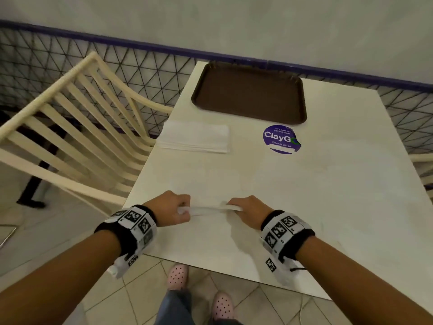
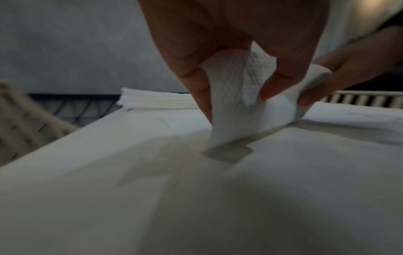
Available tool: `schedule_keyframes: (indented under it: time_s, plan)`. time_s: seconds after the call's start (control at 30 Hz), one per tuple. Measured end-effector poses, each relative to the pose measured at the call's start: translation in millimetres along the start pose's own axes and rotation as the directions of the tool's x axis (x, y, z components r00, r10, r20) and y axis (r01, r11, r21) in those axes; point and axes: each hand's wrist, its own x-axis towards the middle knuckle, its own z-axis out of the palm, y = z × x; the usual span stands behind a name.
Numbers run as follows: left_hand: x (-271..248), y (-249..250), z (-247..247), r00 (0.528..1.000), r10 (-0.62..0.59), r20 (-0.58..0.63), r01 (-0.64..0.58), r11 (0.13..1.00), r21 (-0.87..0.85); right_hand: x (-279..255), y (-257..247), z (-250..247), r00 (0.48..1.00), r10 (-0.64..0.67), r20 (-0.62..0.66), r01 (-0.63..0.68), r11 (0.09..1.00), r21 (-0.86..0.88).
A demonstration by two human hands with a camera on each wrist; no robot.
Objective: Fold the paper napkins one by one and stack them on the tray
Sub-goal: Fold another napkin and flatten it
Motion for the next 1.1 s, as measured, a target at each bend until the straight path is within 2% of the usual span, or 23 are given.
schedule_keyframes:
  time_s: [0.1,0.17,0.27,0.43,0.5,0.67,0.87,1.1]
  plan:
    - [0.4,-13.0,1.5,0.986,-0.138,-0.095,0.116,0.970,-0.213,5.7,-1.8,-9.5,1.000,0.006,-0.014,-0.007,0.999,-0.034]
    - [4.4,-20.5,1.0,0.966,-0.228,-0.119,0.182,0.933,-0.311,11.4,-2.5,-18.3,0.997,0.078,-0.004,-0.078,0.997,-0.023]
    - [14.9,-30.4,-2.0,0.934,-0.352,-0.063,0.283,0.835,-0.471,23.0,-0.6,-29.3,0.975,0.222,-0.001,-0.221,0.973,0.064]
    - [32.8,-40.0,-6.4,0.911,-0.413,0.014,0.326,0.698,-0.638,43.3,5.9,-36.1,0.949,0.315,0.019,-0.308,0.912,0.271]
    - [36.7,-40.3,-8.1,0.906,-0.422,0.008,0.328,0.692,-0.643,49.1,6.5,-35.6,0.934,0.359,-0.001,-0.341,0.890,0.302]
    - [44.2,-40.7,-12.6,0.907,-0.421,-0.016,0.352,0.779,-0.518,59.5,8.7,-33.9,0.917,0.398,-0.013,-0.380,0.884,0.272]
    - [53.4,-43.0,-16.6,0.907,-0.422,-0.007,0.357,0.776,-0.521,68.6,12.2,-34.7,0.899,0.438,-0.022,-0.422,0.876,0.234]
    - [55.1,-40.4,-17.2,0.886,-0.461,-0.057,0.390,0.805,-0.448,74.6,14.2,-33.0,0.889,0.457,-0.034,-0.423,0.848,0.320]
